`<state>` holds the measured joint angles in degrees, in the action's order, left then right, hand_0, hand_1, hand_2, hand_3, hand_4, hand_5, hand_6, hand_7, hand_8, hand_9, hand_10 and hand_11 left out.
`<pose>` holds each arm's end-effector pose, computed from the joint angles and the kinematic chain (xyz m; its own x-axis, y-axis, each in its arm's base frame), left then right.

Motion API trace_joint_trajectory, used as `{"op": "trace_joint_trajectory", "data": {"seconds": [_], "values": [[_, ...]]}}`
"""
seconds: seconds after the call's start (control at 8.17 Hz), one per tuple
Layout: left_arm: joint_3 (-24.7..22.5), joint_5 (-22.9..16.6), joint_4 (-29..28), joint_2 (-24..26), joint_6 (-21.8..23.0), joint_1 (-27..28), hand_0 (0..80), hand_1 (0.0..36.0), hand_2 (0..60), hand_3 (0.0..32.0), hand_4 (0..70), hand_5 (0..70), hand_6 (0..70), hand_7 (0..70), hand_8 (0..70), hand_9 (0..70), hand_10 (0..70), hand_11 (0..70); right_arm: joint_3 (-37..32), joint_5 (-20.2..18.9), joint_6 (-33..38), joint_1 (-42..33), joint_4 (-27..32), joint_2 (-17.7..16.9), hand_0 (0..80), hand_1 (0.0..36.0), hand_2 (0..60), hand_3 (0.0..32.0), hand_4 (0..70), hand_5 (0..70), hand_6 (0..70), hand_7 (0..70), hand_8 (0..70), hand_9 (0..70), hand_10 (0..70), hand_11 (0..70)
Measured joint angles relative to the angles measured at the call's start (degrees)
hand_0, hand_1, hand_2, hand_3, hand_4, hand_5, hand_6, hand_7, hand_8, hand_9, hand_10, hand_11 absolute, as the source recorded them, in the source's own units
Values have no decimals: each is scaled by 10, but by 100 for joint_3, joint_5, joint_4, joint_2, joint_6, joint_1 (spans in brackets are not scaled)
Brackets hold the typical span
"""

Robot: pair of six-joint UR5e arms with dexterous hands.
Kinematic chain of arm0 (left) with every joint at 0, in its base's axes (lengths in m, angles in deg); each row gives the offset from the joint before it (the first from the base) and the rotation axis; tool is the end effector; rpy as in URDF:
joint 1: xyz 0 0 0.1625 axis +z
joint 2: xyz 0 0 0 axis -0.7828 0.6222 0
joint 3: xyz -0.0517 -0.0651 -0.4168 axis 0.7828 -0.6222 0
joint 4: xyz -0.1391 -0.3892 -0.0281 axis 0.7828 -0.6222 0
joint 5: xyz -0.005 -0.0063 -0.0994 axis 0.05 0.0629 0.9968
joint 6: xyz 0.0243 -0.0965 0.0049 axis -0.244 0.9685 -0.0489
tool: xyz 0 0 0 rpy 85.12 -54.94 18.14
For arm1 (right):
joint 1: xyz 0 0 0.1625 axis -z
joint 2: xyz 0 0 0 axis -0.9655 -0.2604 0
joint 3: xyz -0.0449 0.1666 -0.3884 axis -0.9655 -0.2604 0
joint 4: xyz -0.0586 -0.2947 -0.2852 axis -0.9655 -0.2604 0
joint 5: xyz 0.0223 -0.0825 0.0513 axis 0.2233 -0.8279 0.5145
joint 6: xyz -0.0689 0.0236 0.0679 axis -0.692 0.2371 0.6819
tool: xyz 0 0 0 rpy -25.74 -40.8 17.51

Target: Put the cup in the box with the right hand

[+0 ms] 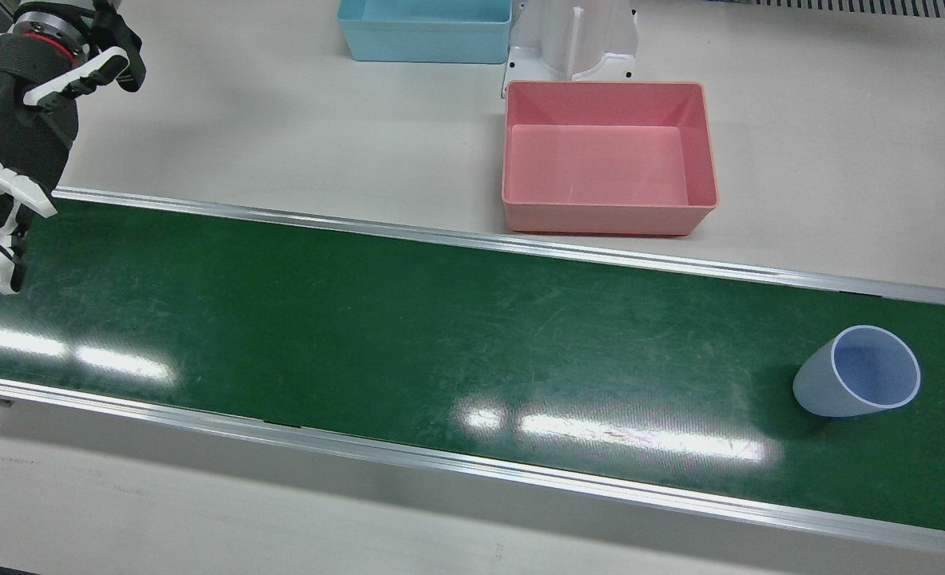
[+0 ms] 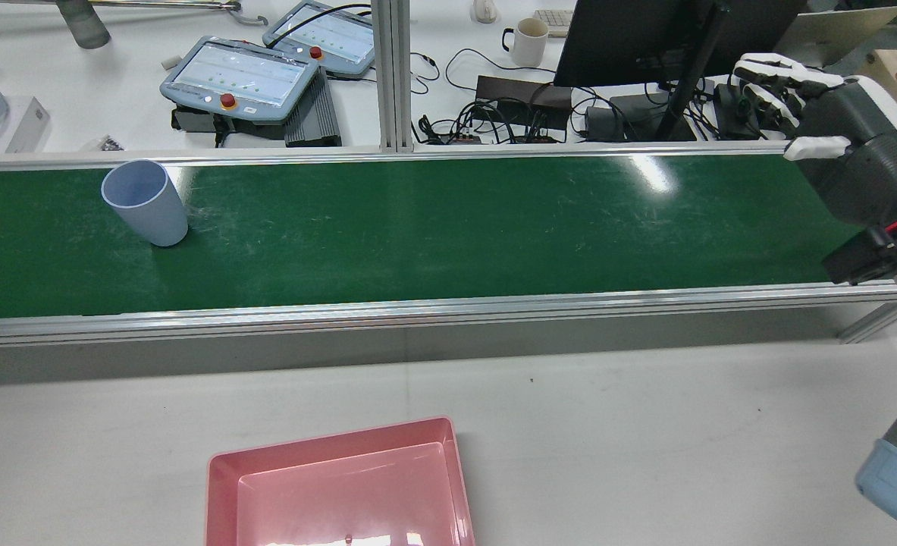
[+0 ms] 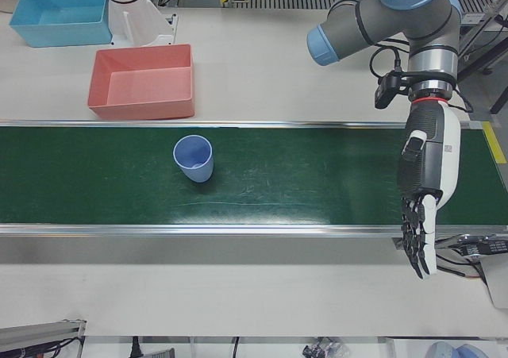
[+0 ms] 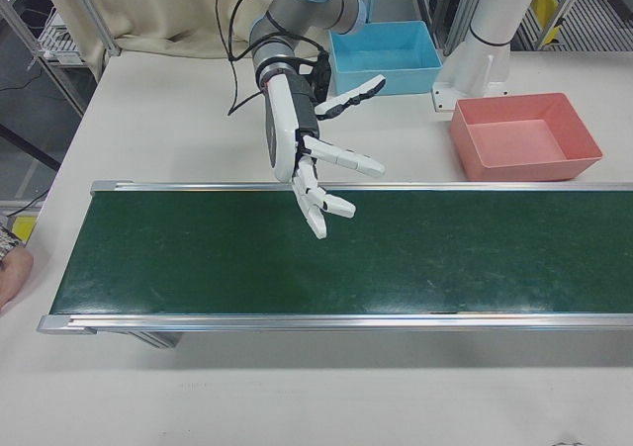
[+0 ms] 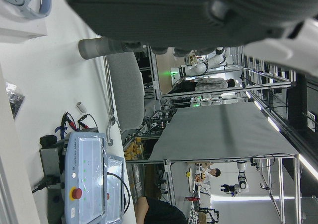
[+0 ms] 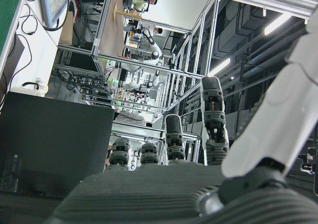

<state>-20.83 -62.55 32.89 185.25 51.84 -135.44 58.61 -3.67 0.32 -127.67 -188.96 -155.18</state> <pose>-0.0540 -0.5879 0.5266 -0.9534 -0.2798 -0.1127 0.1188 -0.0048 -0.9929 -0.1084 -0.4540 0.4266 -0.9883 0.0103 0.1520 -0.1458 0.2256 -0.9632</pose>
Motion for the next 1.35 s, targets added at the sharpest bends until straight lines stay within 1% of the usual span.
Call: {"op": "trace_joint_trajectory", "data": {"seconds": [0.37,0.49,0.98,1.1,1.35], "values": [[0,0,0,0,3,-1,0,0,0,0,0,0,0,0,0,0,0,0,-10,0,0,10,0,4,484,17,0,74,318,29,59,330,32,99,70,108],[0,0,0,0,3,-1,0,0,0,0,0,0,0,0,0,0,0,0,-9,0,0,10,0,4,487,16,0,78,312,30,57,321,32,98,70,109],[0,0,0,2,1,-1,0,0,0,0,0,0,0,0,0,0,0,0,7,0,0,6,0,8,487,17,0,82,315,30,58,329,32,99,68,106],[0,0,0,3,0,-1,0,0,0,0,0,0,0,0,0,0,0,0,9,0,0,2,0,3,484,17,0,76,316,29,58,330,33,101,68,106],[2,0,0,2,6,-1,0,0,0,0,0,0,0,0,0,0,0,0,25,0,7,20,0,6,485,17,0,76,312,30,58,325,33,99,69,106]]}}
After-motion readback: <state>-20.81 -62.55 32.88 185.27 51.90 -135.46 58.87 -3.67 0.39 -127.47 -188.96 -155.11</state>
